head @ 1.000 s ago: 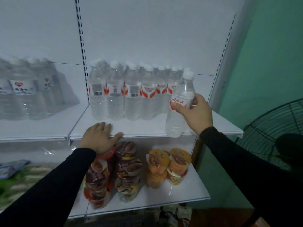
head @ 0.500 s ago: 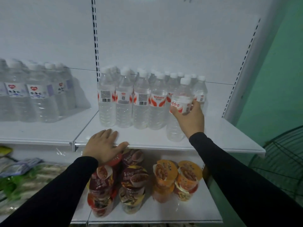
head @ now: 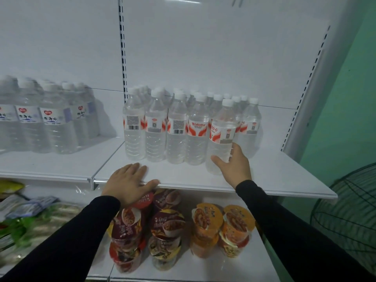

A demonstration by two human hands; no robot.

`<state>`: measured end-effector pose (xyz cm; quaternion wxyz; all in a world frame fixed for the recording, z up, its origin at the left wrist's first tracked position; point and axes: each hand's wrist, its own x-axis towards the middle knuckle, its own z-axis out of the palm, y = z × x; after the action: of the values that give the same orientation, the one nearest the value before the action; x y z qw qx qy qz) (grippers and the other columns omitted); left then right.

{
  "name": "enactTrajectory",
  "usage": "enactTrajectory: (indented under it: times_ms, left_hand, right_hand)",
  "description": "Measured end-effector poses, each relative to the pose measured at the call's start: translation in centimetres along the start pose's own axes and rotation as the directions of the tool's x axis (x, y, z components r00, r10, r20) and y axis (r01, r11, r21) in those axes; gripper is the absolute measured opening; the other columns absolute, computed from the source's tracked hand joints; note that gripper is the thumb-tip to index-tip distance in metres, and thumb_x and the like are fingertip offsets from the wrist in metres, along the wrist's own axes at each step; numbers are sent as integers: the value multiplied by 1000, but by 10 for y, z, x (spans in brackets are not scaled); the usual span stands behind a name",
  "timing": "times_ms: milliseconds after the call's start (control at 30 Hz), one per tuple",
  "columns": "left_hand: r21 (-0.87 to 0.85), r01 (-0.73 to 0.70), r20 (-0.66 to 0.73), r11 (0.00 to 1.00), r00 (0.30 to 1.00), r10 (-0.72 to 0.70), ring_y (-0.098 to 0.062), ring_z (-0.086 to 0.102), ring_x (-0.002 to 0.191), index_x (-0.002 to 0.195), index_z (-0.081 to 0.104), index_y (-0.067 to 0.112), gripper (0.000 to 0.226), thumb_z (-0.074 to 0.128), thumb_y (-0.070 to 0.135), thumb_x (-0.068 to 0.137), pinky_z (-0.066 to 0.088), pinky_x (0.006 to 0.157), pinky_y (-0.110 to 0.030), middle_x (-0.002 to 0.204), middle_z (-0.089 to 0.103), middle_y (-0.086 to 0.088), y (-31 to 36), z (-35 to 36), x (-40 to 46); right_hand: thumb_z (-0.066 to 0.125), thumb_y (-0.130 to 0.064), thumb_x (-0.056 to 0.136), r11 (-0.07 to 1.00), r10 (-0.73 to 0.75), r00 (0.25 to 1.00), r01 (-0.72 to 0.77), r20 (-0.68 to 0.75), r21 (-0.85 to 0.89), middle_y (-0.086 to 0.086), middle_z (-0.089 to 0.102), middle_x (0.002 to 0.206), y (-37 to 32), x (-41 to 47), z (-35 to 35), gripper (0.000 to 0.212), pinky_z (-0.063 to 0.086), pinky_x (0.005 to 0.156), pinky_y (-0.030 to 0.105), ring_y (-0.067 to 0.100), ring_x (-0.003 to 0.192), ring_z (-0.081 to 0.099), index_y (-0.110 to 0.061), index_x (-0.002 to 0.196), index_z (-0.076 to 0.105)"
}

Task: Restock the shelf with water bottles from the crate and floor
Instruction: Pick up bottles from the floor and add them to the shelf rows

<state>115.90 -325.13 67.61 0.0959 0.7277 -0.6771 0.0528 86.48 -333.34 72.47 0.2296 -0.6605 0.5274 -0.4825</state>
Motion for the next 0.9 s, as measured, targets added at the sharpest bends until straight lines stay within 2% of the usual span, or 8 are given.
enactTrajectory:
  times_ms: [67, 300, 533, 667, 833, 900]
  left_hand:
    - [1, 1, 7, 1000, 1000, -1, -20, 14, 148, 153, 21, 25, 110, -7, 88, 67, 11, 121, -37, 162, 17, -4, -1, 1, 0]
    - [-18, 7, -23, 1000, 1000, -8, -19, 16, 148, 152, 24, 26, 111, -5, 90, 66, 12, 120, -36, 161, 20, -4, -1, 2, 0]
    - [-3, 17, -23, 1000, 1000, -17, -19, 16, 148, 153, 22, 25, 112, -7, 89, 66, 12, 119, -36, 161, 19, -3, 0, 2, -2]
    - [-10, 13, -23, 1000, 1000, -13, -19, 17, 147, 152, 24, 25, 111, -6, 89, 67, 13, 119, -37, 161, 21, -4, -1, 0, -2]
    - [-25, -9, -13, 1000, 1000, 8, -21, 20, 146, 151, 27, 23, 110, -4, 88, 68, 16, 119, -38, 159, 24, -6, 1, -7, -3]
    - [-40, -22, -11, 999, 1000, 21, -22, 24, 144, 148, 32, 21, 99, 6, 86, 77, 19, 117, -39, 157, 29, -7, 2, -10, -6]
  right_hand:
    - [76, -33, 84, 1000, 9, 1000, -9, -20, -13, 2, 61, 131, 2, 10, 8, 63, 49, 103, 41, 24, 119, 59, -19, 137, 44]
    - [76, -44, 82, 998, 25, 998, -29, -52, -64, 4, 55, 140, 10, 36, 28, 76, 48, 105, 44, 26, 125, 55, -18, 143, 39]
    - [75, -47, 82, 993, 41, 998, -45, -38, -107, 8, 55, 139, 12, 42, 33, 79, 48, 103, 41, 28, 125, 55, -15, 144, 37]
    - [67, -52, 87, 979, 67, 998, -63, 18, -192, 12, 47, 147, 5, 29, 22, 83, 43, 105, 38, 30, 131, 50, -10, 149, 32]
    - [59, -50, 93, 962, -33, 996, 55, 84, -267, 7, 50, 142, -5, -22, -10, 65, 46, 104, 38, 22, 124, 53, -16, 146, 40]
    - [58, -49, 94, 937, -84, 987, 125, 137, -325, 6, 50, 141, -7, -51, -28, 63, 44, 103, 33, 19, 123, 52, -18, 146, 41]
